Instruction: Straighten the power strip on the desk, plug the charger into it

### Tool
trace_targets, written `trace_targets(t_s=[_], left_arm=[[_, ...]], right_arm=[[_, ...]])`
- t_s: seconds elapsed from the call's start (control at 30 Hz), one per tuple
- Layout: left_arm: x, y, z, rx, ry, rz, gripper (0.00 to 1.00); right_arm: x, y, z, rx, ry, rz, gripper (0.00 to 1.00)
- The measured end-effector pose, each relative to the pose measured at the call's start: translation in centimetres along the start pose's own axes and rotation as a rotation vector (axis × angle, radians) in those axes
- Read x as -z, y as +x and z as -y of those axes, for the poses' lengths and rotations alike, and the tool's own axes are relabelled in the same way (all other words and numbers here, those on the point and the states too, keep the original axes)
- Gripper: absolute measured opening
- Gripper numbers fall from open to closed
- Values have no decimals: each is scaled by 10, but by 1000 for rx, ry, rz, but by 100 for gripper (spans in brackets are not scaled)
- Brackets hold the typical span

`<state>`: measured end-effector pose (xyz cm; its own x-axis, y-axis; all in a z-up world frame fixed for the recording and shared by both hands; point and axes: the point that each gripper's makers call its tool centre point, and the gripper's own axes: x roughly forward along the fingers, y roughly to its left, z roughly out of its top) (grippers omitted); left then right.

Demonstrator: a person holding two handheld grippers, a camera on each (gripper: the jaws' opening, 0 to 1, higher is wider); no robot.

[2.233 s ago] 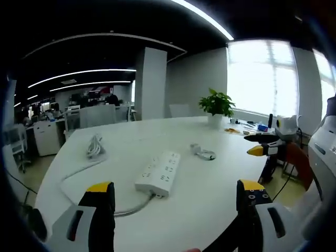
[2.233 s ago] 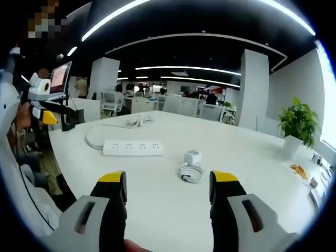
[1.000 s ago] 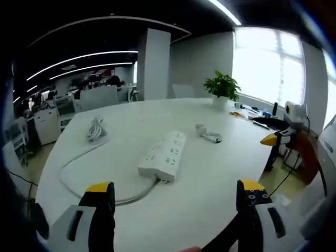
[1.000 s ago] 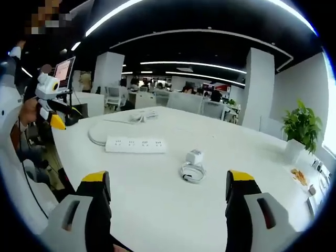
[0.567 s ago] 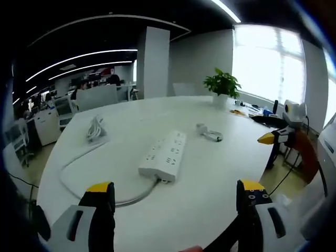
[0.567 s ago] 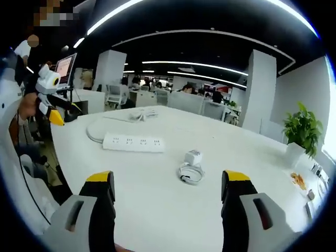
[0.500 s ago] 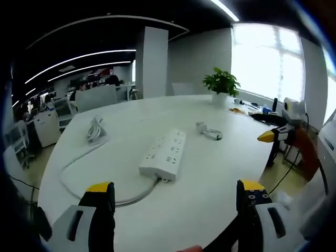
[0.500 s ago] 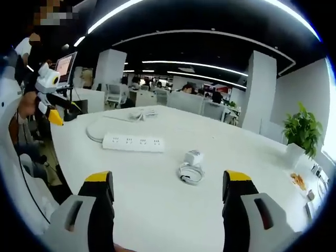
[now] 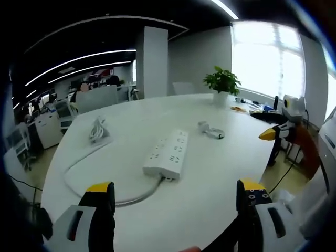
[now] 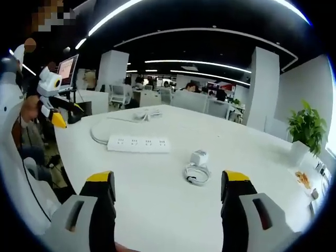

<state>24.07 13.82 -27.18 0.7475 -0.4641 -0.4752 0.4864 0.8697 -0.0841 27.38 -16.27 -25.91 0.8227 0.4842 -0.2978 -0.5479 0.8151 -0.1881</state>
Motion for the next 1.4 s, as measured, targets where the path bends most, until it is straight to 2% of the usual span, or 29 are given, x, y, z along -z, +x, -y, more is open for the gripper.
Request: trace_targets(t_s=[0.07,0.13,0.23,0.4,0.53,0.63,0.7,0.77,0.87,0.93,1.1,1.23,1.3,1.4], left_arm=[[-1,2,-1,-5,6,12,96],[4,4,-9,-52,46,-27,96],[2,7,-12,-70,78,-24,96],[-7,11,-8,-40,69,11,96],[-11,15,-4,-31,86,16,96],[-11,18,1,-3,152,8,90],[-11,20,1,-19,216,14,90],[-8,22,0,-33,198,-8,94],[-6,22,0,-28,184,-16,94],[-1,22,0,-14,139,-45,95],[-4,25,-1,5,130,-18,93],[-8,34,2,40,88,6,92],[-8,40,7,82,74,1,85],[-6,49,11,109,50,-18,89]], right_arm=[[0,1,0,0,-3,0,81],[3,4,0,-2,-4,-14,81],[5,5,0,9,-19,-32,81],[3,3,0,1,-7,-25,81],[4,3,1,4,-5,-23,81],[6,3,0,1,5,-22,81],[9,5,-1,-8,8,-27,81],[12,6,-2,-12,7,-40,81],[11,7,-2,-12,1,-41,81],[6,7,-3,-18,7,-24,81],[6,9,-7,-28,19,-13,82],[9,12,-9,-31,21,-25,82],[8,13,-10,-37,32,-26,82],[8,16,-13,-51,38,-28,82]])
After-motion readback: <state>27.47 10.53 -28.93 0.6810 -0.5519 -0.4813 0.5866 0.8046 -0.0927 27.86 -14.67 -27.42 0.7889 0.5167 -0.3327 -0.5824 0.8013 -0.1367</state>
